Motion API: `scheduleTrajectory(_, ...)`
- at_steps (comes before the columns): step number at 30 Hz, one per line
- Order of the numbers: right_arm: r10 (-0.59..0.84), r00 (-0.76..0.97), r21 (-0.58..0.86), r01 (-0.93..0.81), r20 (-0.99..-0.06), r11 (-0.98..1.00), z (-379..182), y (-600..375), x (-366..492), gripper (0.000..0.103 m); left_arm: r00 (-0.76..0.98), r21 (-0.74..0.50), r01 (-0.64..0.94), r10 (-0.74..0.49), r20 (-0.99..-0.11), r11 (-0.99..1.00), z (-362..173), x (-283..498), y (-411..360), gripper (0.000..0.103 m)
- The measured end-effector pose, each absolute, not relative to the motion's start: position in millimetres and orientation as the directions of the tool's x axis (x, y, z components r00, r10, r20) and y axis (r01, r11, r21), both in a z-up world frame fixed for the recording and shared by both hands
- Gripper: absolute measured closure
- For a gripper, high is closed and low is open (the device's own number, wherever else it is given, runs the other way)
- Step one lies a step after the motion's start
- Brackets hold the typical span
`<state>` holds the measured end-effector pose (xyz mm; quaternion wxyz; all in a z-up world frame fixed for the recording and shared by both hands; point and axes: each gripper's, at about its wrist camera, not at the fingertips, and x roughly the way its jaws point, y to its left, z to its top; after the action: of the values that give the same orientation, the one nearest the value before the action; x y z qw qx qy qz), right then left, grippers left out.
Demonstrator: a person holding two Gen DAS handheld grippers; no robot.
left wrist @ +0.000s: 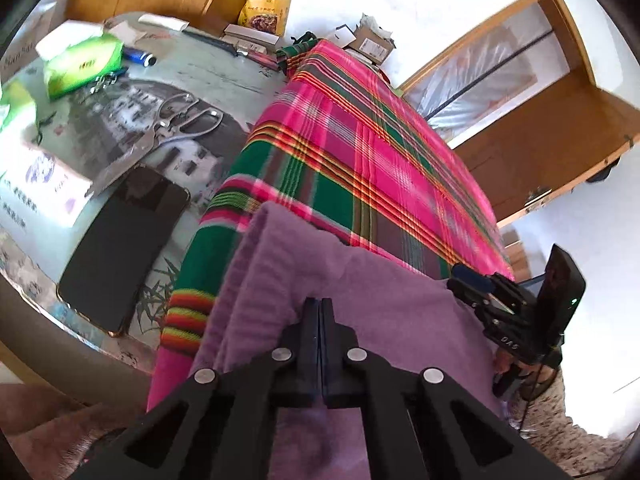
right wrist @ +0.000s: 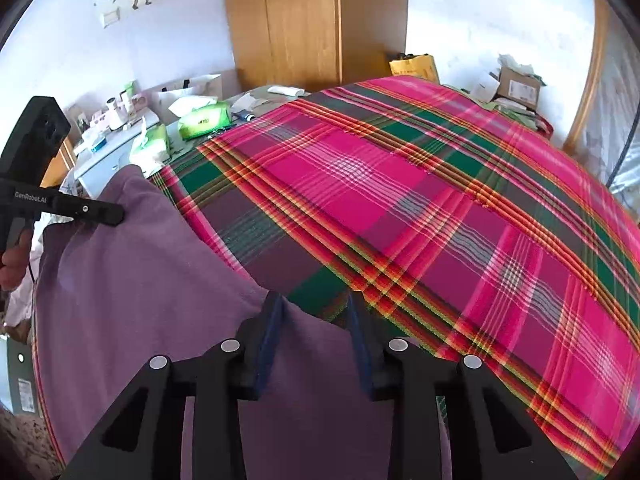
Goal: Fold clothes
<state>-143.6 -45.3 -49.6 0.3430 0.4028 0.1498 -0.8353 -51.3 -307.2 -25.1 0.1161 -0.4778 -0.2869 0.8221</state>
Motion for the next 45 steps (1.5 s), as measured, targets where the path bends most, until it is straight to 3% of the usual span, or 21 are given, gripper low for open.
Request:
scheduleTrajectory(11,-0.441,-0.445,0.025,0.681,-0.779,-0.732,-48.4,-41.0,-143.5,0.068,-0.538,-0.612,0.078,0.484,-0.69,-0.787,-27.5,-38.2,-313.0,0.101)
scheduleTrajectory(20,-0.309,-0.532,-0.106,0.612,-0.788,-0.783,-32.6,-34.5,-120.2,0.067,-0.562,-0.603,0.108,0.452,-0.693,-0.79,-17.4,-20.7,-324.9,0.101)
scheduleTrajectory(24,-0.342,-0.555,-0.114,0.63,-0.758,-0.768,-18.6,-43.4,-90.7,0.067,-0.603,-0.555,0.156,0.366,-0.709,-0.817,1.0,1.4,-324.0,0.091)
scheduleTrajectory(28,-0.436,-0.52,-0.067,0.695,-0.735,-0.716,-9.9,-60.9,-54.0,0.066,-0.636,-0.57,0.131,0.372,-0.676,-0.811,12.7,25.5,-316.8,0.087)
scheduleTrajectory(37,-0.473,-0.459,-0.057,0.76,-0.752,-0.647,-34.6,-95.7,-3.9,0.066,-0.577,-0.495,0.162,0.326,-0.749,-0.854,-3.4,34.1,-306.7,0.087)
scheduleTrajectory(45,-0.465,-0.46,0.028,0.688,-0.756,-0.725,-52.2,-78.9,-5.7,0.066,-0.587,-0.51,0.159,0.335,-0.737,-0.845,-11.9,39.3,-309.8,0.091)
